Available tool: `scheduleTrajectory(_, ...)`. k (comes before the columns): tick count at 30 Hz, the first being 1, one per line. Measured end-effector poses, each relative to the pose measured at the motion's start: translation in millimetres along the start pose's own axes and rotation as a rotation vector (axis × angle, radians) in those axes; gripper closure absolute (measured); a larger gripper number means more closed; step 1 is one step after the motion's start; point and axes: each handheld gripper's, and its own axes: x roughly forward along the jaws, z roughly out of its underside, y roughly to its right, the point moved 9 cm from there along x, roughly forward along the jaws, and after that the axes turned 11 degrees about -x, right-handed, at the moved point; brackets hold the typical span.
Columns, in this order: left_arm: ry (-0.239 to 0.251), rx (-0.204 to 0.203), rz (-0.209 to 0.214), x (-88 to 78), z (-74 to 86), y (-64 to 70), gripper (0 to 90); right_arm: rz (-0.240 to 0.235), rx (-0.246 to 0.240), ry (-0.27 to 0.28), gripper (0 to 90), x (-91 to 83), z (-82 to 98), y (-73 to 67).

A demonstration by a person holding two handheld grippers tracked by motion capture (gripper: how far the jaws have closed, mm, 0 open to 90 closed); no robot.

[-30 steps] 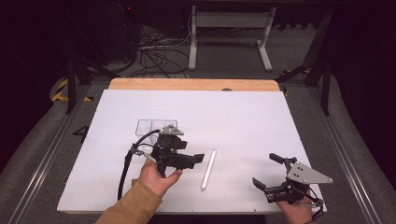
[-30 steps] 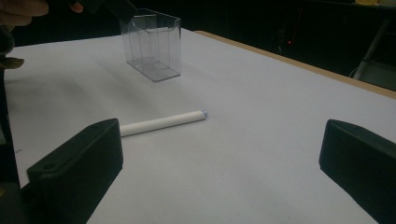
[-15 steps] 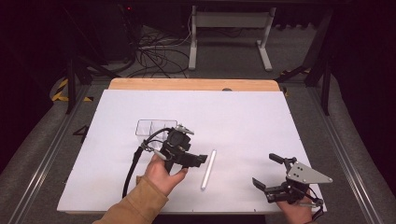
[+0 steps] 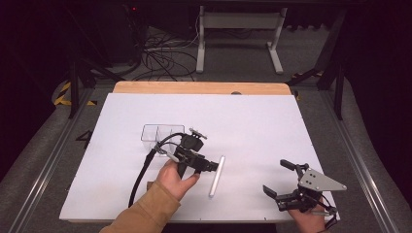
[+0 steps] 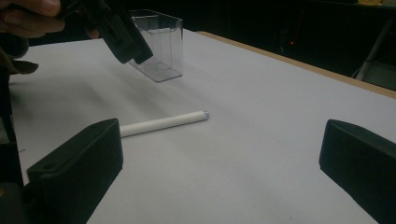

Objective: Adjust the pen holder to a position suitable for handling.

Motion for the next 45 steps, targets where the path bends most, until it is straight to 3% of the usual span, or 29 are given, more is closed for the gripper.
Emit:
scheduleTrajectory(6,-0.044,-0.032,-0.019,12.0,-1.0,-2.9,41.6,0.0,0.0,0.002,0.2,-0.1,-1.0,-0.7)
scheduleTrajectory(14,-0.094,-0.046,-0.045,27.7,-0.1,-4.2,44.1,0.0,0.005,0.004,0.2,-0.1,-0.9,-0.7)
scheduleTrajectory(24,-0.156,-0.038,-0.081,45.2,-0.9,-3.9,46.7,-0.002,0.0,0.002,0.2,0.2,-0.7,-1.2)
scheduleTrajectory(32,-0.192,-0.042,-0.134,55.8,-4.1,-5.6,49.6,-0.007,-0.002,0.0,0.2,1.3,-0.4,-2.0)
scheduleTrajectory(38,-0.21,-0.054,-0.124,60.3,-5.9,-2.4,58.4,-0.009,-0.003,-0.002,0.2,1.4,-0.2,-2.3)
scheduleTrajectory(45,-0.22,-0.089,-0.133,66.1,-9.3,-4.0,62.0,-0.008,-0.004,-0.002,0.2,1.6,0.2,-2.3)
